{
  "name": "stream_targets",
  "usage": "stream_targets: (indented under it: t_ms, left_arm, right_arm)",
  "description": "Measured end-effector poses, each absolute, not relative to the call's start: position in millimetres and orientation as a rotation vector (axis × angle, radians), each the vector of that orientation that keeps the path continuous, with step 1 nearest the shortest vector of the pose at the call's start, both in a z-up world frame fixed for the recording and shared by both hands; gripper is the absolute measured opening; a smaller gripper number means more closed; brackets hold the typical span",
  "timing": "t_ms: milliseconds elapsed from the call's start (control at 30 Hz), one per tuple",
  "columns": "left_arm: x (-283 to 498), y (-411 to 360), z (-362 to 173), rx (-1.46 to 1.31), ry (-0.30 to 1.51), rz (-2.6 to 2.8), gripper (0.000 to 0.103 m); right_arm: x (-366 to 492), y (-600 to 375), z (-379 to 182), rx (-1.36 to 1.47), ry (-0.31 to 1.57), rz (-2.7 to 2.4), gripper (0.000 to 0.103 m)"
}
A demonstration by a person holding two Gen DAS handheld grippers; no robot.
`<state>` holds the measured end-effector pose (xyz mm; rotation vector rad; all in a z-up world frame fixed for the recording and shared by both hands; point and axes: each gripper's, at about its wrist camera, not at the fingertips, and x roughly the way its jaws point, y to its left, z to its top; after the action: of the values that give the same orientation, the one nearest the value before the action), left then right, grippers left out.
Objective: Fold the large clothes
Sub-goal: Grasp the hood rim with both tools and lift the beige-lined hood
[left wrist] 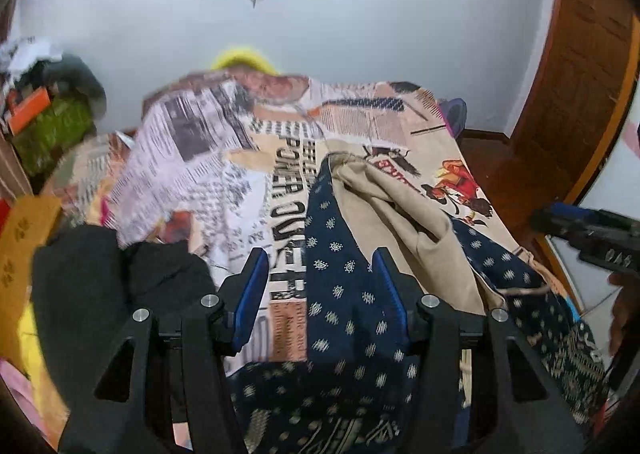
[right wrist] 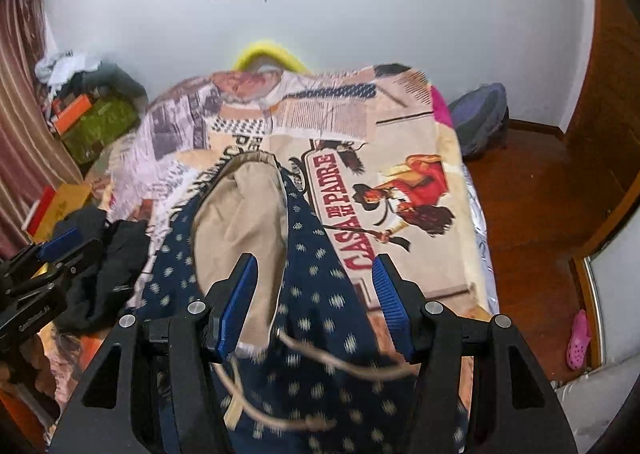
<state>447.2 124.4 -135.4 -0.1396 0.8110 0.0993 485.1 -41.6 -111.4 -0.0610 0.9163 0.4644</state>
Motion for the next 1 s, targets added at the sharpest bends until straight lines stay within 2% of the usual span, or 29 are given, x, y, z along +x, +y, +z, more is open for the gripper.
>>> stream_targets:
  t_ms: [433, 567, 633, 667, 700, 800, 833, 867, 1000]
  left_arm:
    - [515.5, 126.8, -213.5, -0.260, 0.972, 0.098, 0.053]
    - [521.1, 132.7, -227.7, -0.298, 0.966, 0.102, 0.061]
    - [519.7, 132.3, -227.6, -0.292, 0.958, 0.101, 0.061]
    - [518.0, 131.0, -227.2, -0.282, 0.956, 0.099, 0.058]
    - [517.4, 130.8, -226.7, -0.281, 0.955, 0.094, 0.054]
    - [514.5, 127.3, -221.9, -0.266, 0.961, 0.065, 0.026]
    - [512.8, 125.2, -219.7, -0.253, 0.964, 0.058, 0.017]
    - [511.2, 122.7, -217.2, -0.232, 0.967, 0.057, 0.013]
    - [497.5, 114.8, -197.3, -0.145, 0.950, 0.050, 0.010]
  right_arm:
    - [548.2, -4.9, -189.4, -0.132, 1.102, 0.410, 0.056]
    - [546.7, -5.8, -195.7, -0.158, 1.092, 0.434, 0.055]
    - [545.5, -6.5, -195.1, -0.178, 1.072, 0.434, 0.052]
    - [544.4, -7.3, -195.4, -0.188, 1.072, 0.436, 0.040]
    - [544.5, -7.8, -196.5, -0.189, 1.079, 0.444, 0.032]
    - [541.1, -14.0, -192.9, -0.172, 1.073, 0.442, 0.012]
    - [537.6, -17.7, -188.6, -0.175, 1.061, 0.426, 0.009]
    - [536.2, -20.4, -186.0, -0.175, 1.054, 0.418, 0.009]
    - [519.9, -42.5, -160.1, -0.142, 1.009, 0.417, 0.008]
